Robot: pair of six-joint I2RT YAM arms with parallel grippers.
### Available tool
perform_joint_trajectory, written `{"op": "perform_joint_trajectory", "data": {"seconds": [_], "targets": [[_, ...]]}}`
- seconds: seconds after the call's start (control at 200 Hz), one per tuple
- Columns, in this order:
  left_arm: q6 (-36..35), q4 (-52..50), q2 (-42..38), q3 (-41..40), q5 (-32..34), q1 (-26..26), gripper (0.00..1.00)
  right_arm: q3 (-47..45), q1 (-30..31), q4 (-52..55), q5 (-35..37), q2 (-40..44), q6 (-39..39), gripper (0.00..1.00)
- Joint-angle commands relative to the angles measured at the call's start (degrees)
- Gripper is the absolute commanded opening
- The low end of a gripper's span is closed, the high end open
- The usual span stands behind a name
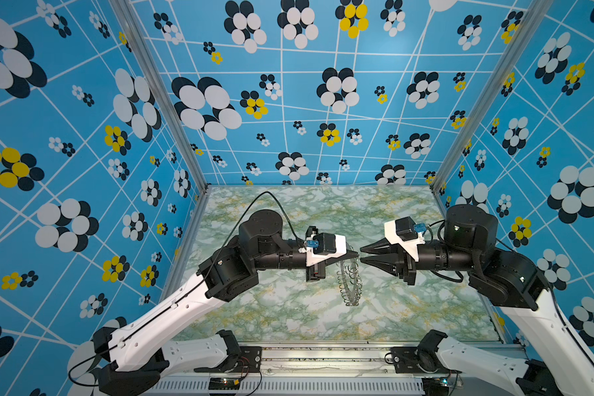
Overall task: Attach keys to a key ring
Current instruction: Insert the key into the keyring.
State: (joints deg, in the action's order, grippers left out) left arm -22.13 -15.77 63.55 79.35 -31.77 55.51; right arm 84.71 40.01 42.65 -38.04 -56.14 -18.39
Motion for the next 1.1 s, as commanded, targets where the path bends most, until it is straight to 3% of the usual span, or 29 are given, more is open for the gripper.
{"op": "perform_joint_trajectory", "data": {"seconds": [0.0, 0.14, 0.33, 0.725, 1.094], "targets": [[0.9, 4.0, -1.3, -0.5, -1.3, -0.4, 0.0, 0.2, 0.3, -1.7, -1.6, 0.1, 1.2, 0.24], [1.5, 5.3, -1.3, -1.1, -1.6, -0.4, 0.0, -0.3, 0.3, -2.9, -2.1, 0.3, 1.9, 0.19], [2.7, 10.2, -2.3, -3.3, -0.8, -0.5, 0.0, -0.8, 0.3, -2.5, -1.0, 0.4, 1.7, 0.0], [13.0, 32.2, -3.8, -10.8, -2.7, -4.5, 0.0, -2.8, 0.4, -5.0, -2.8, 0.3, 4.3, 0.0], [16.9, 37.4, -1.4, -11.5, -5.7, -5.1, 0.0, -8.2, 0.9, -14.2, -5.0, 0.2, 9.4, 0.0]]}}
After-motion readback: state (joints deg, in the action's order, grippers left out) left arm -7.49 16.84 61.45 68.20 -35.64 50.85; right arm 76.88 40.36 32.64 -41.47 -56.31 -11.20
